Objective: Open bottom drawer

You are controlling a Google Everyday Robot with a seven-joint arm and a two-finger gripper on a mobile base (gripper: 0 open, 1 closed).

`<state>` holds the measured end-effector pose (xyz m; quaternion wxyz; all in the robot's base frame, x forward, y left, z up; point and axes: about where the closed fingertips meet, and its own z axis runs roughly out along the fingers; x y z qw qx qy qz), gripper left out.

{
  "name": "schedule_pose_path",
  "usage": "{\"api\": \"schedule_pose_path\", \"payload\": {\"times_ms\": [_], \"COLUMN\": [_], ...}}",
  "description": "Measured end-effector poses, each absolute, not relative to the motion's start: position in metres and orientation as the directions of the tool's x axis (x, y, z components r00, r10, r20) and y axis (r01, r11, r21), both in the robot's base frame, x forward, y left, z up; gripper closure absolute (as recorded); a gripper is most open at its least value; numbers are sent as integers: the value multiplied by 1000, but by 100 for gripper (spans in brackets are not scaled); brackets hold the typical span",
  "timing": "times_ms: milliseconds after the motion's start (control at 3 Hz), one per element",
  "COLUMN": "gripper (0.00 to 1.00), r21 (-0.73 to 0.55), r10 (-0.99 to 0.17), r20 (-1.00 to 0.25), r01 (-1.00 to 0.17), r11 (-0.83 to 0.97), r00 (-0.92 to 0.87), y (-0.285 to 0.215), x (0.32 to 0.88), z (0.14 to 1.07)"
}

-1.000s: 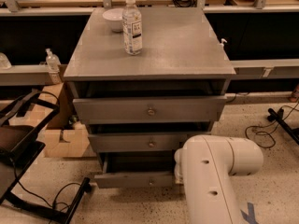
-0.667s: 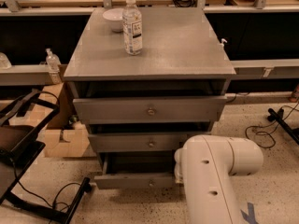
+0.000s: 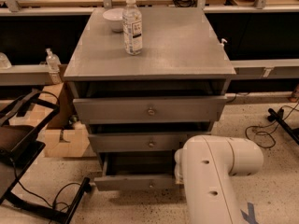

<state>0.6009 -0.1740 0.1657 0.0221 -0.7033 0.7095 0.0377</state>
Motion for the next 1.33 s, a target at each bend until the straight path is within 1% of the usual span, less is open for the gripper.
{"api": "schedule_pose_path", "payload": {"times_ms": [1333], "gripper": [100], "r21": [40], "r10": [-997], "r20": [-73], "r01": [-999], "r11": [13], "r00": [-16], "y": [-172], "x": [592], "z": [170]}}
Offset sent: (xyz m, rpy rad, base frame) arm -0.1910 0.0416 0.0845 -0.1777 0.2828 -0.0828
